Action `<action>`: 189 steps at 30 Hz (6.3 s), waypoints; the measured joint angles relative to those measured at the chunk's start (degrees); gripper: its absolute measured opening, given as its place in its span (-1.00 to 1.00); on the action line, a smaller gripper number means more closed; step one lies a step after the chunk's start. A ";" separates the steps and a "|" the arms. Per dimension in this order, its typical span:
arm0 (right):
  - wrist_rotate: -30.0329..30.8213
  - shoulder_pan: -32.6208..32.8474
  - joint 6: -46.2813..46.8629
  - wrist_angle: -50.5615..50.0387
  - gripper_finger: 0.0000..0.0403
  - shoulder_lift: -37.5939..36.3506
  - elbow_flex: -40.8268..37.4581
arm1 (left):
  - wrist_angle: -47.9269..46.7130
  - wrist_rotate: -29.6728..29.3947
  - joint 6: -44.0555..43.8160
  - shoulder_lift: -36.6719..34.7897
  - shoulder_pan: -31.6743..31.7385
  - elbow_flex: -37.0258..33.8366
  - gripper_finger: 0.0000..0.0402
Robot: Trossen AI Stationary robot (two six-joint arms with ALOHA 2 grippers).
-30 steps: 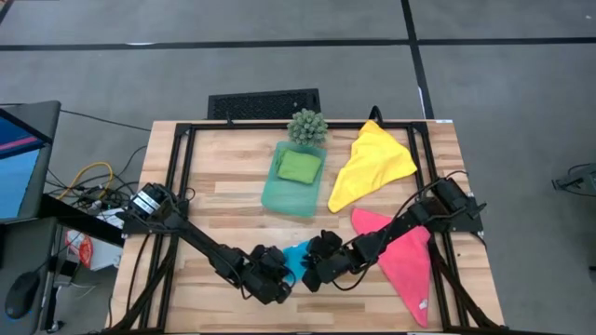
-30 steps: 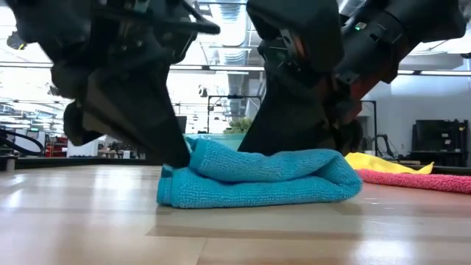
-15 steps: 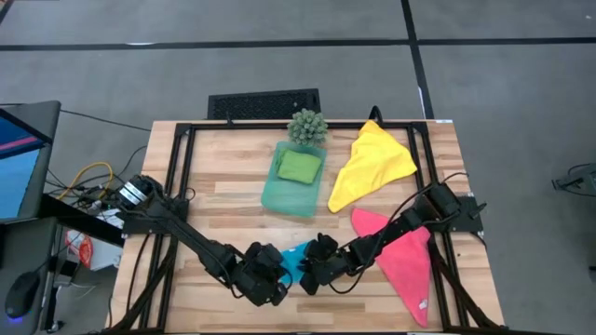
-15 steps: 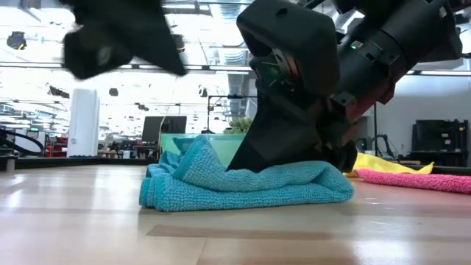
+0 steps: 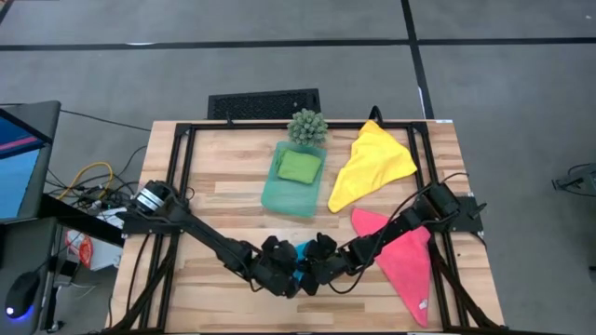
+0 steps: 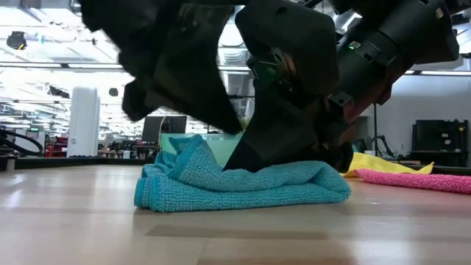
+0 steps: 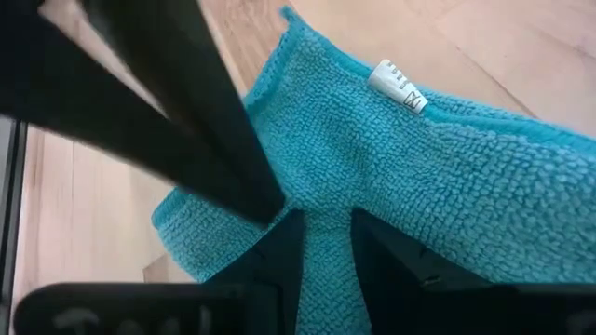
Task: Fold microfiber towels
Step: Fold the blue micro fiber cloth, then put the blue micro fiber cloth into the green bin, then fold the yellow micro fiber cloth
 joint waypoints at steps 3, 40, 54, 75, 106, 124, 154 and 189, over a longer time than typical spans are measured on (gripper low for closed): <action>0.42 0.27 0.39 -0.06 -0.40 0.04 0.00 | -1.12 1.93 -0.75 0.28 -0.16 0.00 -1.00; 0.87 1.11 15.45 -22.93 0.17 -13.20 -4.52 | -3.68 -7.71 -1.17 -6.65 -4.49 0.98 -1.00; 0.16 1.53 21.72 -23.74 0.14 -15.84 -5.11 | -2.75 2.33 -4.09 4.45 -2.39 0.63 -1.00; -4.53 -0.38 20.75 -19.43 0.24 -12.52 -5.13 | -4.09 3.36 -5.24 6.14 -2.68 0.76 -1.00; -12.76 0.31 19.22 -10.32 -0.88 -8.65 -5.16 | -9.37 7.71 -4.56 0.21 -2.79 1.27 -1.00; -8.80 -6.82 16.99 -10.38 -0.88 -24.88 -5.05 | -33.54 -0.72 -11.87 -18.34 -7.10 1.55 -1.00; -16.86 -31.45 12.26 -13.85 -0.84 -14.75 -2.19 | -45.41 -9.23 -12.70 -21.84 -7.47 1.57 -1.00; -12.74 -33.64 -5.32 -52.87 0.33 -14.91 19.36 | -46.21 -11.92 -9.73 -21.84 -7.42 1.40 -1.00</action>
